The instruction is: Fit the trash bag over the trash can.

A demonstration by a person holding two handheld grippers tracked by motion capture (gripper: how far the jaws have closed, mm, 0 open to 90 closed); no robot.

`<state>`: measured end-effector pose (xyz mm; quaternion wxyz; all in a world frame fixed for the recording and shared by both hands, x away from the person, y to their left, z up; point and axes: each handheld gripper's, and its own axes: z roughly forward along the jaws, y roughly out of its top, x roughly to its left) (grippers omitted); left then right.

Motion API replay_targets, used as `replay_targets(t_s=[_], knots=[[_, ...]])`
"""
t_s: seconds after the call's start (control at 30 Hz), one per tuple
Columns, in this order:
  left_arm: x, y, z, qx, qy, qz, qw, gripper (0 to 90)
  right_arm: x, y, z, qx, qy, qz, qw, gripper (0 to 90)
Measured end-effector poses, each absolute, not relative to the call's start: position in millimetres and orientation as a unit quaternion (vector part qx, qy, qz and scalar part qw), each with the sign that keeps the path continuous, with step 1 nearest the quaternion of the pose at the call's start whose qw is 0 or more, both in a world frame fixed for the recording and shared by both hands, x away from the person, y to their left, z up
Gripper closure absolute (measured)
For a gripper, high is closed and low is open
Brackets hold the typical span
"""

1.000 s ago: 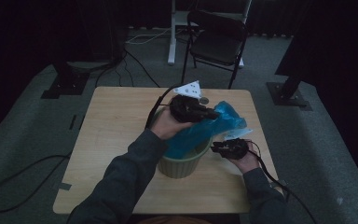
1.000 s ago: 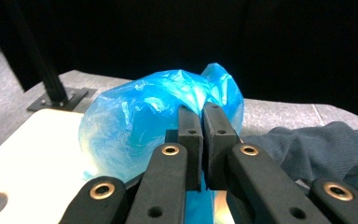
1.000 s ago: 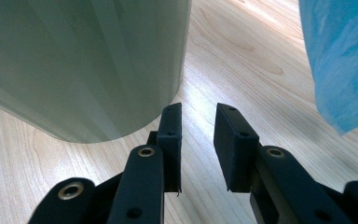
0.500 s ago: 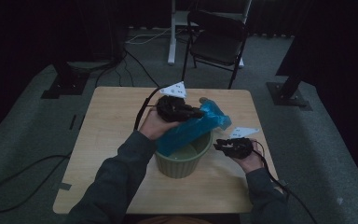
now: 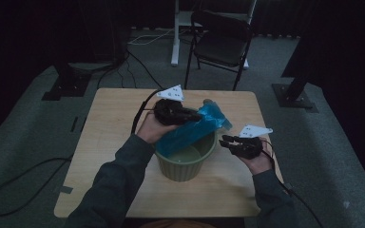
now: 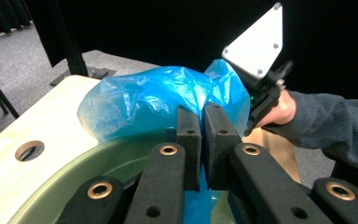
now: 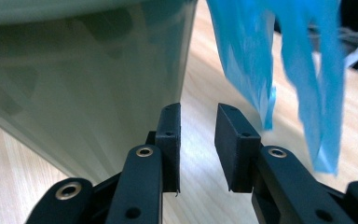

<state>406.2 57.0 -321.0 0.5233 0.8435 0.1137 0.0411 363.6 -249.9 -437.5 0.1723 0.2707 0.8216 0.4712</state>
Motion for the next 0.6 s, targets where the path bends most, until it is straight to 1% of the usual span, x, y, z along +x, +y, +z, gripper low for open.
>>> replay_targets(t_s=[0.03, 0.6], knots=[[406.1, 57.3, -321.4, 0.844, 0.115, 0.041, 0.523, 86.1, 360.6, -248.4, -428.9, 0.263, 0.816, 0.483, 0.178, 71.2], [409.2, 56.6, -328.3, 0.853, 0.12, 0.043, 0.506, 85.6, 358.2, -241.5, -398.9, 0.243, 0.798, 0.513, 0.204, 71.3]])
